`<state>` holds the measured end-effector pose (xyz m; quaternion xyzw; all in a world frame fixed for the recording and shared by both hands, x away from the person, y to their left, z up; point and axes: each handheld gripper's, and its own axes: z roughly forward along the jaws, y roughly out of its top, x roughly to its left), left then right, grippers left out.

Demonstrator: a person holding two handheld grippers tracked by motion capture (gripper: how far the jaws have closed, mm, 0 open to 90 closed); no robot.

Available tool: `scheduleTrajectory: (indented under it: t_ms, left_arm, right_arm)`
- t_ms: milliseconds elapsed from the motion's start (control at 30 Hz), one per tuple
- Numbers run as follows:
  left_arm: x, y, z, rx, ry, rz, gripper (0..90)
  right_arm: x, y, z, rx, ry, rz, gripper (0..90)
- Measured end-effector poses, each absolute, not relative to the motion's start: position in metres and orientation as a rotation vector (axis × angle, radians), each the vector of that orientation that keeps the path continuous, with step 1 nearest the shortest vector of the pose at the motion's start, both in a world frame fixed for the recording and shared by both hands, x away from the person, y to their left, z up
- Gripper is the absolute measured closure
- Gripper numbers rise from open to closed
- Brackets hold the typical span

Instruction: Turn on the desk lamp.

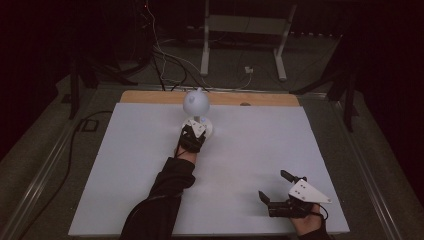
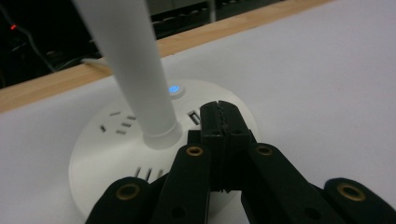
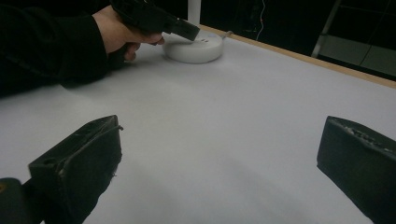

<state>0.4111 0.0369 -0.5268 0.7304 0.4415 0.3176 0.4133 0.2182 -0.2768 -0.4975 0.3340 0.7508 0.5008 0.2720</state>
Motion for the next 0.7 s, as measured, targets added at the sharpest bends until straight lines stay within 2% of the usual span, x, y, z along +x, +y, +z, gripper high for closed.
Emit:
scheduleTrajectory:
  t_ms: [700]
  left_arm:
    - [0.4119,0.0326,-0.5286,1.846,1.131,0.807,90.0]
  right_arm:
    - [0.2175,-0.2772,-0.4963,0.896,2.016,1.352,0.0]
